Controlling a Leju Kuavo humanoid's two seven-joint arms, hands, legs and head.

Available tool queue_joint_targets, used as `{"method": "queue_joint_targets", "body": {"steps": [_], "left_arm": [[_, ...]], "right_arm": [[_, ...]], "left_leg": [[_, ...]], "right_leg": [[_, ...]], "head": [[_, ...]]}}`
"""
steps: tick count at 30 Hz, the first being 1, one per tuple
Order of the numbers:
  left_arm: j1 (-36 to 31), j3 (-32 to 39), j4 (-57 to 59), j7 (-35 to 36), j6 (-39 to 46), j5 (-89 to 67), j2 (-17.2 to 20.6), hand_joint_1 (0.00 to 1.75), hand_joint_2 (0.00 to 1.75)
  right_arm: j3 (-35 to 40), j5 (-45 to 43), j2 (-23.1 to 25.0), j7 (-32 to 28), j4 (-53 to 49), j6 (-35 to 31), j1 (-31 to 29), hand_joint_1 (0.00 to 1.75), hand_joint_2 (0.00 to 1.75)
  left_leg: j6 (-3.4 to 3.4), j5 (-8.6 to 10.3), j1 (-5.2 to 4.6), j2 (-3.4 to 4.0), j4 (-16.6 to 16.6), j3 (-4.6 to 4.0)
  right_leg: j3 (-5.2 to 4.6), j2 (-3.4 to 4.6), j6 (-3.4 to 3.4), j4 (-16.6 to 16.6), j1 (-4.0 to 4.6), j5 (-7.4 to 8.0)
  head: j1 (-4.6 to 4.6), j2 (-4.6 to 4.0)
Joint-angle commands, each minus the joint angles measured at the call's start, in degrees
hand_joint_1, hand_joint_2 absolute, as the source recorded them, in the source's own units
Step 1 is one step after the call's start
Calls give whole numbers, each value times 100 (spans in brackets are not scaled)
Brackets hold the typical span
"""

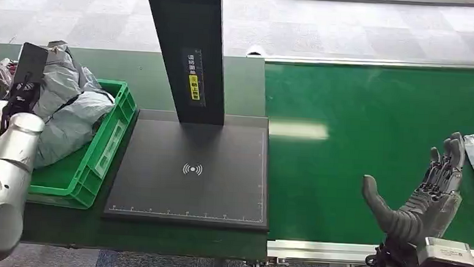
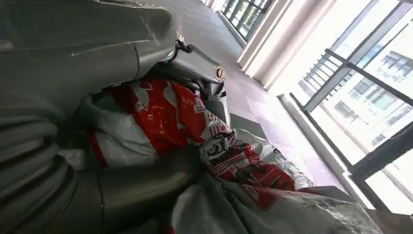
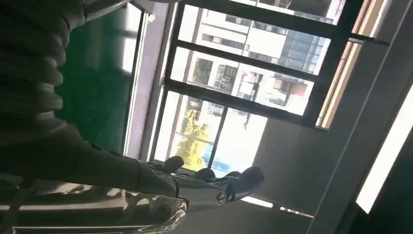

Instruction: Moved the parcel from conveyor to table for the left to box.

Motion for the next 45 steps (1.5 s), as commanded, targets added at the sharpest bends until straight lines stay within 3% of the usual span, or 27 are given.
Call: {"method": "queue_joint_targets", "body": {"steps": [1, 15, 16, 17, 22, 30, 38, 42, 43, 45], "left_arm": [[-310, -6, 838, 879, 428, -570, 233, 175, 175], [-317, -5, 836, 879, 427, -573, 224, 175, 175], [-317, -5, 836, 879, 427, -573, 224, 157, 175], [-317, 213, 807, 767, 440, -380, 166, 0, 175], [-251, 730, 593, 126, 490, 49, -4, 0, 175], [-348, 1522, 380, -778, -164, 1201, -123, 0, 175], [-325, 1724, 269, -1041, -336, 1637, -199, 0, 175], [-101, 1882, -360, -1958, -755, 2403, -538, 0, 175], [218, 1860, -1034, -2354, -1532, 3139, -815, 0, 175], [1251, 1325, -2749, -2366, -2436, 4217, -1320, 0, 175]], "right_arm": [[-72, -6, 14, 81, 222, -20, -35, 0, 175], [-72, -5, 12, 82, 225, -20, -42, 0, 175], [-72, -5, 12, 82, 225, -20, -42, 0, 175], [-91, 8, 19, 93, 233, -45, -42, 0, 175], [-149, 90, 76, 145, 270, 52, 29, 0, 175], [-178, 8, -40, 66, 348, -43, 71, 0, 175], [-234, 156, 74, 158, 457, -91, -94, 0, 175], [-208, 179, 86, 198, 683, -85, -265, 0, 175], [-197, 169, 109, 213, 722, -70, -252, 0, 175], [-150, 72, 144, 285, 816, 75, -220, 0, 175]], "left_leg": [[-7, 0, 5, 2, 0, 1], [-10, 3, 9, -7, -3, 0], [-7, 1, 7, -5, 0, -1], [-16, 7, 12, -9, -9, 2], [-12, 3, 10, -14, -5, 3], [-9, 3, 13, -12, 1, -4], [-8, 2, 10, -9, 1, -3], [-16, 11, 14, -21, -10, 2], [-9, 5, 11, -11, -2, -1], [-9, 9, 9, -18, -12, 6]], "right_leg": [[1, 0, 1, -1, 4, 1], [5, -10, 3, -8, 8, 2], [1, -6, 1, -2, 6, 1], [7, -14, 5, -12, 10, 5], [9, -18, 3, -11, 9, 0], [3, -17, 3, -9, 12, 2], [1, -12, 2, -6, 9, 1], [9, -26, 7, -17, 12, 7], [4, -14, 4, -10, 10, 5], [14, -22, 6, -19, 8, 6]], "head": [[-2, 0], [0, 0], [0, 0], [0, 0], [0, 0], [0, 0], [0, 0], [0, 0], [0, 0], [0, 0]]}}
